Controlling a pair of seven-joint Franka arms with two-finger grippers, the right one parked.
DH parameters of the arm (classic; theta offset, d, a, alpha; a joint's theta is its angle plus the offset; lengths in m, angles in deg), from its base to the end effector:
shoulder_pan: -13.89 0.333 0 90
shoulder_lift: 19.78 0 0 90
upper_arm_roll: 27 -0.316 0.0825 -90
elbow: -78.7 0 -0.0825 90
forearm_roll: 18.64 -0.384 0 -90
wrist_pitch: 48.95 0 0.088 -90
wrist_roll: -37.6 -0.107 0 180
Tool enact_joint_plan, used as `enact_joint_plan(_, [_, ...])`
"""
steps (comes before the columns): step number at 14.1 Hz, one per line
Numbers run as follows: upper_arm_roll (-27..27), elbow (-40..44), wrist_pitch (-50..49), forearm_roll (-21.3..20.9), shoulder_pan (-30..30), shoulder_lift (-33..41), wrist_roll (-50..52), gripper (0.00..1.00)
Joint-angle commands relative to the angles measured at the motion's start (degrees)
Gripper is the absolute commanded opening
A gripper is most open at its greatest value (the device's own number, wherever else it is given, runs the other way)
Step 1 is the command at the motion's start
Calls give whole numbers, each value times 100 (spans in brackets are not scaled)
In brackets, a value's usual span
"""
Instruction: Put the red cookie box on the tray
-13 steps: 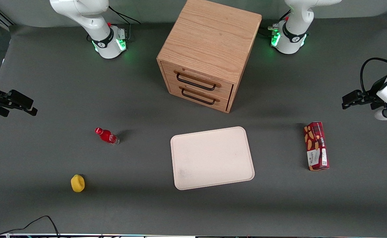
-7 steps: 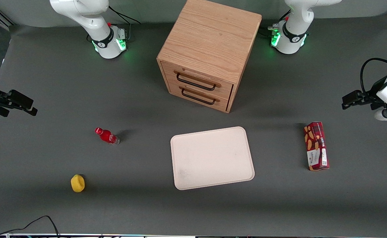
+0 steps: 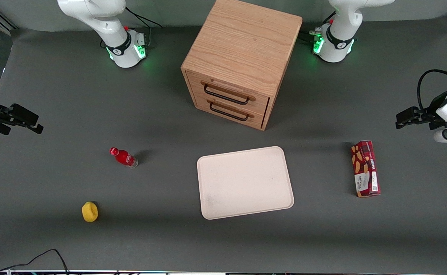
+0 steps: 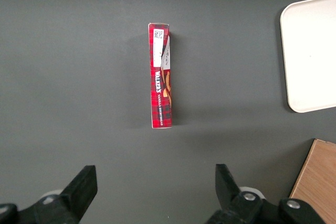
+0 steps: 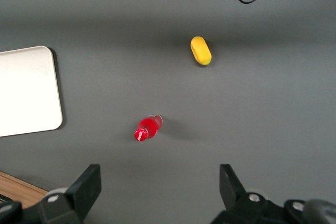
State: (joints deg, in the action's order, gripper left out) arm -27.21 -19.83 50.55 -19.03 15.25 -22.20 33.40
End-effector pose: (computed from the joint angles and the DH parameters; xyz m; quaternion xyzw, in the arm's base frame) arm 0.5735 0.0163 0.5441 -0.9996 0.0236 0.0128 0.0028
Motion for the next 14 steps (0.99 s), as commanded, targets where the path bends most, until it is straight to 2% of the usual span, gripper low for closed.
enact_joint_plan(1, [4, 141, -142, 48, -4, -48, -89, 100])
enact_joint_plan(14, [4, 141, -221, 48, -13, -83, -89, 100])
